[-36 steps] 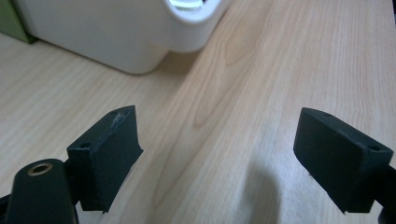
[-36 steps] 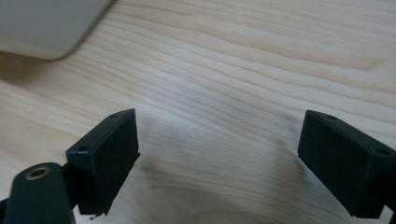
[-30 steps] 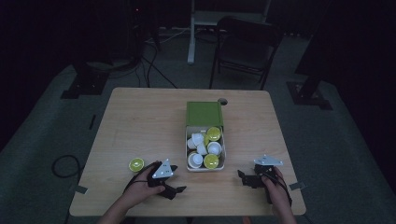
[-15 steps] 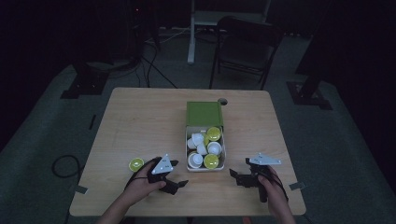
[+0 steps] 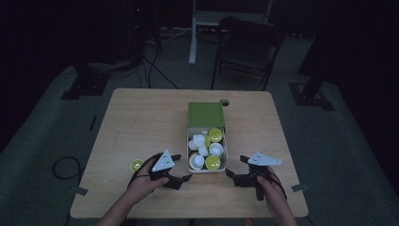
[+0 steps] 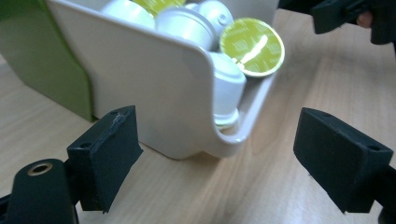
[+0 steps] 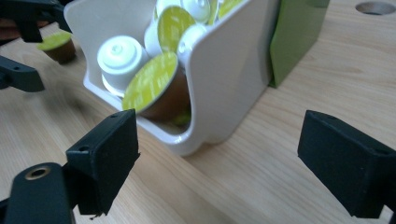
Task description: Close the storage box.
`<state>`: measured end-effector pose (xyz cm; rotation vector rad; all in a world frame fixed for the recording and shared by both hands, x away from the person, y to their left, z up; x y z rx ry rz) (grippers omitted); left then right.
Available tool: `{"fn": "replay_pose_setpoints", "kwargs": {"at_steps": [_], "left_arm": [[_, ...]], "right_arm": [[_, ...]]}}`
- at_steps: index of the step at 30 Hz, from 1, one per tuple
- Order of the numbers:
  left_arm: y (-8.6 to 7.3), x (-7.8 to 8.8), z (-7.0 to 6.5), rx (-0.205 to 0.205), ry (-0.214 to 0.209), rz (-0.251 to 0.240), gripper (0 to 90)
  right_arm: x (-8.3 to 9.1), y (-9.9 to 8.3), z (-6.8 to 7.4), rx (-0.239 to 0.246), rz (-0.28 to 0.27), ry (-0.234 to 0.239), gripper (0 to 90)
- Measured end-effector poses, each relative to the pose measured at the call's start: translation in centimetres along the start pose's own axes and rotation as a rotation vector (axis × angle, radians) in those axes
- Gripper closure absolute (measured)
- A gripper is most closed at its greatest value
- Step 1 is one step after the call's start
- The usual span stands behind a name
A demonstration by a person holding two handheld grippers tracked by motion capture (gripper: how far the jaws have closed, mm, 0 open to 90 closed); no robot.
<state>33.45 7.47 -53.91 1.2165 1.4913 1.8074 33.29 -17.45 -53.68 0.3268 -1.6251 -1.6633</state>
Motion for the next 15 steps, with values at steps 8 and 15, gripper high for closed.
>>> {"fn": "replay_pose_setpoints", "kwargs": {"at_steps": [8,15], "left_arm": [[0.7,-0.3,0.5,-0.002,0.019,-0.022,14.8],[1.1,-0.7,0.9,-0.003,0.037,-0.028,14.8]], "right_arm": [[-0.6,0.8,-0.3,-0.019,-0.032,0.003,13.1],[-1.2,1.2,-0.9,-0.072,-0.026,-0.003,12.0]]}}
Point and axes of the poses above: each handheld gripper's, and its own axes: x roughly backward along the jaws, y roughly out of its top, z roughly to its left, the point moved 7 cm from there along -x, roughly forward along the jaws, and after that the axes turned 10 degrees about -z, right-handed, at the moved point
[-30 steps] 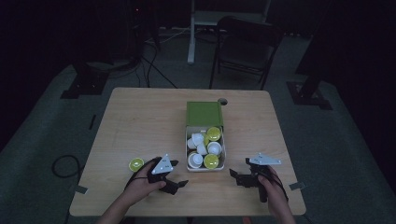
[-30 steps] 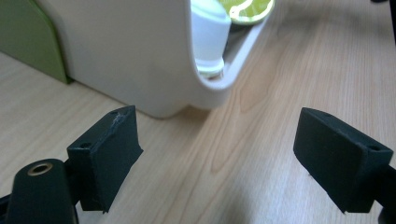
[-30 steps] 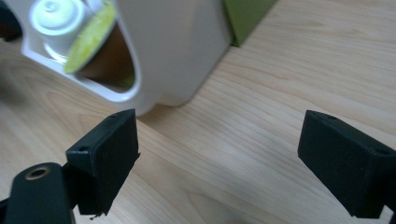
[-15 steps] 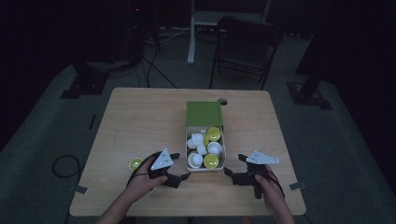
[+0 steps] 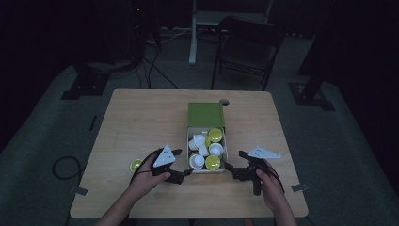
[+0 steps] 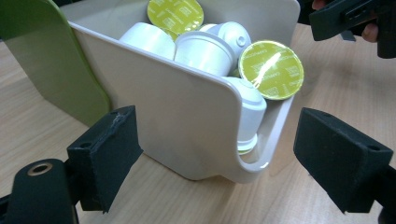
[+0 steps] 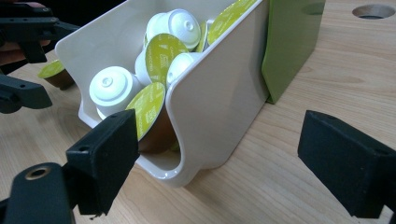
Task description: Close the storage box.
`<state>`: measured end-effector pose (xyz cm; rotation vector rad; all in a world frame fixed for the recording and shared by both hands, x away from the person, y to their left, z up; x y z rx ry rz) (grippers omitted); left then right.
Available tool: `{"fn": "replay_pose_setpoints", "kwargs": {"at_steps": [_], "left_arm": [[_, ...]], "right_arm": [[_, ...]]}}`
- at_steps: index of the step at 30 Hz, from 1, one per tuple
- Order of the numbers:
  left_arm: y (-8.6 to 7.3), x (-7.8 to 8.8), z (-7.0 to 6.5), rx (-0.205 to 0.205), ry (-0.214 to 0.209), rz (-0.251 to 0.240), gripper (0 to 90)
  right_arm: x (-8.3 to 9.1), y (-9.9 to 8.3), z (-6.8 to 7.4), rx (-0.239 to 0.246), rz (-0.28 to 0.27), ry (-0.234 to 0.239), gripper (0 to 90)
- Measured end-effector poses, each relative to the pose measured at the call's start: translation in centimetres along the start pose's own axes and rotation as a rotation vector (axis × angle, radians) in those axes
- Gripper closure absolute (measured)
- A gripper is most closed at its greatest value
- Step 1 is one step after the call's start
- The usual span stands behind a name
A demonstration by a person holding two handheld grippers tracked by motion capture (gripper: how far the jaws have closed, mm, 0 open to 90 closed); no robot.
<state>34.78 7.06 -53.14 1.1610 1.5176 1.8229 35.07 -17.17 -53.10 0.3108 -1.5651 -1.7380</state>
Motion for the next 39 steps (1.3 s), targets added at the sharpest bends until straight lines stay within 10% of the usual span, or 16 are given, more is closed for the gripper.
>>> {"fn": "replay_pose_setpoints", "kwargs": {"at_steps": [39], "left_arm": [[0.4,-1.5,3.0,0.007,0.07,0.002,11.8]], "right_arm": [[-1.6,0.2,-1.6,0.008,0.026,-0.025,10.8]]}}
Point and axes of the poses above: each handheld gripper's, and its own axes: x roughly backward along the jaws, y roughly out of its top, z roughly to its left, the point moved 7 cm from there along -x, roughly forward along the jaws, and after that the axes turned 10 degrees about -z, right-handed, at the moved point
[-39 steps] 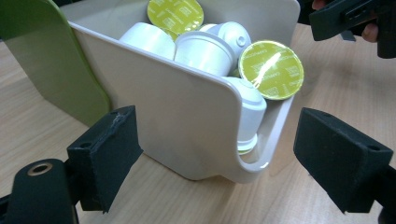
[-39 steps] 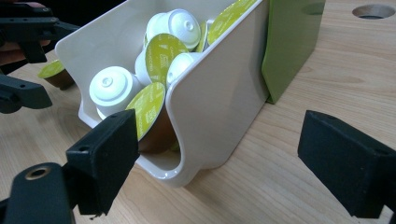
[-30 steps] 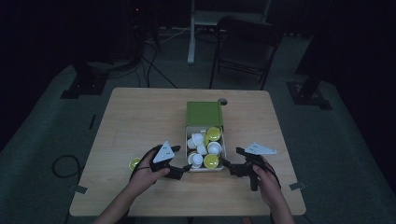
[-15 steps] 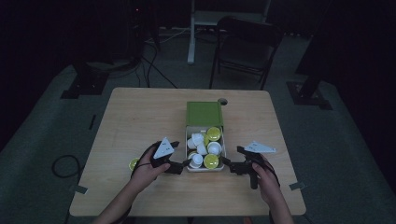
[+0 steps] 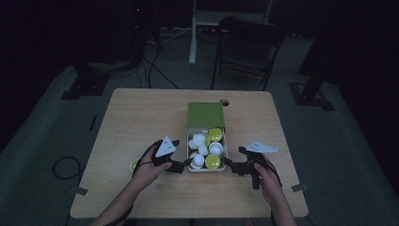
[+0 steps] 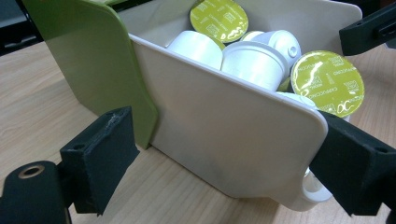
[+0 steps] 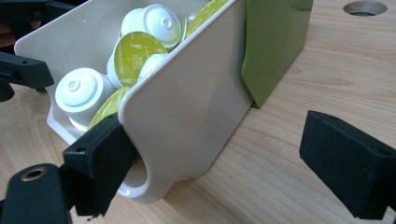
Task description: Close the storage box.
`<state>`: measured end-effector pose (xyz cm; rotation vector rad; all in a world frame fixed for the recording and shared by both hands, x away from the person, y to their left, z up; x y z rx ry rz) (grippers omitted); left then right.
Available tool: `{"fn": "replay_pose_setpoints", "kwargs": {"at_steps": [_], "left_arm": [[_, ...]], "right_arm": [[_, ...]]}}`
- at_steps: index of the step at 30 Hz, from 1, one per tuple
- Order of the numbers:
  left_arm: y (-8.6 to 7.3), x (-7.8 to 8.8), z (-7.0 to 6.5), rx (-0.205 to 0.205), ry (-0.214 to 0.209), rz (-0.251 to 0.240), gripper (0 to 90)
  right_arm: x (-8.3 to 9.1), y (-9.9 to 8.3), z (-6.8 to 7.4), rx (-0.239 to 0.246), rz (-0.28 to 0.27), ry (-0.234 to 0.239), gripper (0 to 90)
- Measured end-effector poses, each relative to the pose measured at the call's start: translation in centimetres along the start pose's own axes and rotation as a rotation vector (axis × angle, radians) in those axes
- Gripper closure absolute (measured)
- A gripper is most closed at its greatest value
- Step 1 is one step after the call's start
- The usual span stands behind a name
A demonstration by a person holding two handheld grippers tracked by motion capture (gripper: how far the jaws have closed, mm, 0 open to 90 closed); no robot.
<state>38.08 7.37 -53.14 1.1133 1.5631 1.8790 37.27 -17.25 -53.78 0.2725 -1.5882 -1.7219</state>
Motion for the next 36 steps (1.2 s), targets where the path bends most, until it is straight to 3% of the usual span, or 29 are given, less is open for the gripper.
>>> {"fn": "replay_pose_setpoints", "kwargs": {"at_steps": [24,31,36], "left_arm": [[0.1,-0.9,1.7,0.023,0.015,0.003,11.7],[0.2,-1.2,2.1,0.011,0.023,0.011,11.4],[0.2,-1.4,2.4,0.016,0.027,0.015,11.4]], "right_arm": [[-1.5,0.9,-1.0,0.01,0.02,0.004,10.7],[-1.9,1.3,-1.2,0.023,0.032,-0.004,10.8],[-2.1,1.2,-1.4,0.007,0.027,0.0,10.8]]}}
Point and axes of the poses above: each handheld gripper's, and its own axes: x roughly backward along the jaws, y roughly out of its top, z roughly to its left, the point moved 7 cm from there along -x, roughly forward along the jaws, and after that the axes turned 10 degrees about -z, right-handed, at the moved point
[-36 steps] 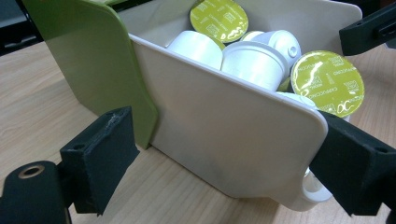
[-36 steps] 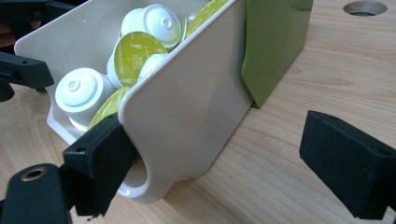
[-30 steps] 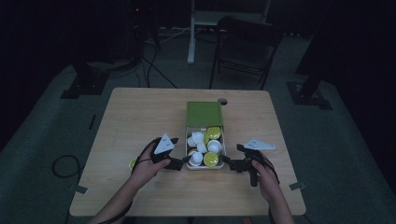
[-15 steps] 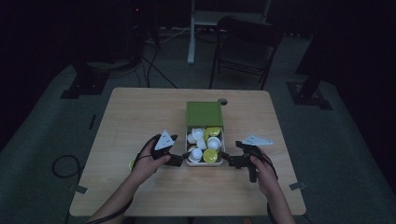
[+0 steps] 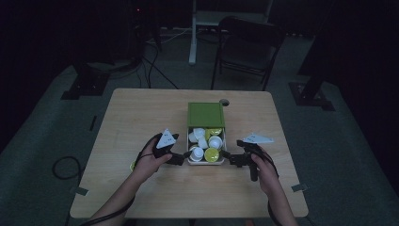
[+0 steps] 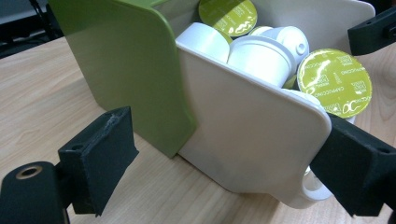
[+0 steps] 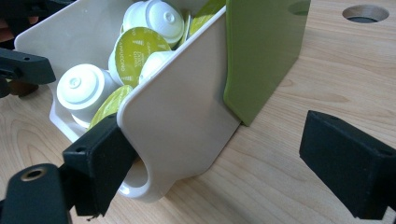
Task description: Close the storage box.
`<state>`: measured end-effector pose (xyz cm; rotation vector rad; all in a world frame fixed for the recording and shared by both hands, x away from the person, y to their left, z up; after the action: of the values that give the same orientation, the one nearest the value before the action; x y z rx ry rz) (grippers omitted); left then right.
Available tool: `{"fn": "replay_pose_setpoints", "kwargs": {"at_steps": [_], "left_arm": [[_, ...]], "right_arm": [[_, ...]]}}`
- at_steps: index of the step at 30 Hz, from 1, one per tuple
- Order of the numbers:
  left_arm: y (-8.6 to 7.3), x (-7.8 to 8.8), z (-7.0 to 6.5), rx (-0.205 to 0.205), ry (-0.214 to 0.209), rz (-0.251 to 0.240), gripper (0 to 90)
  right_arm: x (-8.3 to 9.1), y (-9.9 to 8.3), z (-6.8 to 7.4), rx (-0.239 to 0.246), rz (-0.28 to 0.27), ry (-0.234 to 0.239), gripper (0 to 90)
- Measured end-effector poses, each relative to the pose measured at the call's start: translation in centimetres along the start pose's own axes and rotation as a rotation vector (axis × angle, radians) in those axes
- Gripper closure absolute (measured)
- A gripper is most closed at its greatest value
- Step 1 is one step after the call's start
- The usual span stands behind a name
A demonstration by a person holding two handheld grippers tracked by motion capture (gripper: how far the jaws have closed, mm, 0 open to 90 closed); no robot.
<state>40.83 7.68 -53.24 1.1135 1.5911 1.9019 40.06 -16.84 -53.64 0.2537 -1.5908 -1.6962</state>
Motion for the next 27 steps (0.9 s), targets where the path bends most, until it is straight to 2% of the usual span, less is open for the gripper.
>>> {"fn": "replay_pose_setpoints", "kwargs": {"at_steps": [17,27], "left_arm": [[0.2,-0.6,1.1,0.008,0.017,0.002,10.5],[0.6,-1.0,1.5,0.007,0.021,-0.001,10.5]], "right_arm": [[-0.8,0.4,-0.4,-0.011,-0.002,-0.001,10.8],[-1.2,0.8,-1.1,-0.032,-0.007,-0.022,10.8]]}}
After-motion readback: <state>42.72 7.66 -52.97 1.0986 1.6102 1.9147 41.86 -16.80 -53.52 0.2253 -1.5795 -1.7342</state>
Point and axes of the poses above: each handheld gripper's, and its own axes: x roughly backward along the jaws, y roughly out of its top, z roughly to its left, the point moved 7 cm from there along -x, roughly forward along the jaws, and after that the axes turned 10 degrees about -z, right-handed, at the moved point
